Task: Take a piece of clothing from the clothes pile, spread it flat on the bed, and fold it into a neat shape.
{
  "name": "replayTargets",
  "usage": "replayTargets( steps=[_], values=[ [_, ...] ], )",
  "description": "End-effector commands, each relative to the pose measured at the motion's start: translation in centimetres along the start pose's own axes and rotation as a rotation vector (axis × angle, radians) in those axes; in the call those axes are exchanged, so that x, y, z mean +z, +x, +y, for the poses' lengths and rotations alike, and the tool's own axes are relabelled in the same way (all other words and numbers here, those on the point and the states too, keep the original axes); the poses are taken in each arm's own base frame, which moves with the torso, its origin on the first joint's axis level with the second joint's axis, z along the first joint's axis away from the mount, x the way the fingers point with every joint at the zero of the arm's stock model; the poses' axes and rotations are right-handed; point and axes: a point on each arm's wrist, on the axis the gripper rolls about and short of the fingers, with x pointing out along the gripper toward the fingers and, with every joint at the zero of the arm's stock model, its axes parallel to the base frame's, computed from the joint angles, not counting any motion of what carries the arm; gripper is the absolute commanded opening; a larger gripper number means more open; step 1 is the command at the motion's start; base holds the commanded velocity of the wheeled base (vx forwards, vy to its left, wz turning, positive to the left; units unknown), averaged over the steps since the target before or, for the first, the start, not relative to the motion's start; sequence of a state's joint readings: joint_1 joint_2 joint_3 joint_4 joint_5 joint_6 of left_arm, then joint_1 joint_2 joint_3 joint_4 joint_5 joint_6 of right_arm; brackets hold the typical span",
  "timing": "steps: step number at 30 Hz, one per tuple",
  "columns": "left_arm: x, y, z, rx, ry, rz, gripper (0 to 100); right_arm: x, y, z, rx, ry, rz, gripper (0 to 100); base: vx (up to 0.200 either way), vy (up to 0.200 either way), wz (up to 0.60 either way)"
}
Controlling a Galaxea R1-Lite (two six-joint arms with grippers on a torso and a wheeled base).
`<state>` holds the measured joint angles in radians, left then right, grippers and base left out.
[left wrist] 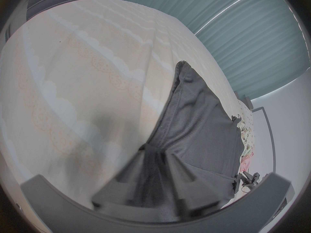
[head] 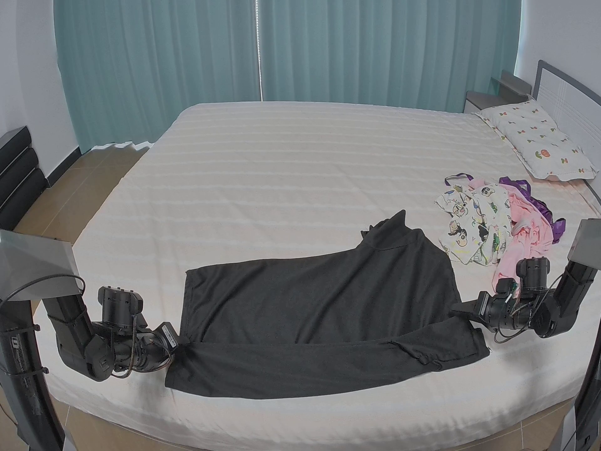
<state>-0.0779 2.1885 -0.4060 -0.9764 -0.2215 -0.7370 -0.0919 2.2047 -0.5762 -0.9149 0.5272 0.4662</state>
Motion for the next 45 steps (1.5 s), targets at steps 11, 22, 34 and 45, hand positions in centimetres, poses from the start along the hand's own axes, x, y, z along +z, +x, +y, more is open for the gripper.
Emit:
replayTargets(
  steps=[11, 22, 34, 45],
  values=[
    [0.1, -1.5, -0.3, -0.040, -0.058, -0.045, 100, 0.9, -2.3, -0.8, 0.024, 0.178, -0.142, 100, 0.000, 0.000, 0.00],
    [2.0, -4.2, -1.9, -0.172, -0.151, -0.172, 100, 0.6, -2.4, -0.8, 0.026, 0.187, -0.139, 100, 0.000, 0.000, 0.00],
    [2.4, -5.1, -1.8, -0.182, -0.180, -0.199, 100, 0.8, -2.7, -0.6, 0.031, 0.185, -0.147, 100, 0.033, 0.000, 0.00],
    [2.3, -4.7, -1.7, -0.173, -0.181, -0.191, 100, 0.8, -2.7, -0.5, 0.032, 0.184, -0.148, 100, 0.073, 0.000, 0.00]
  ],
)
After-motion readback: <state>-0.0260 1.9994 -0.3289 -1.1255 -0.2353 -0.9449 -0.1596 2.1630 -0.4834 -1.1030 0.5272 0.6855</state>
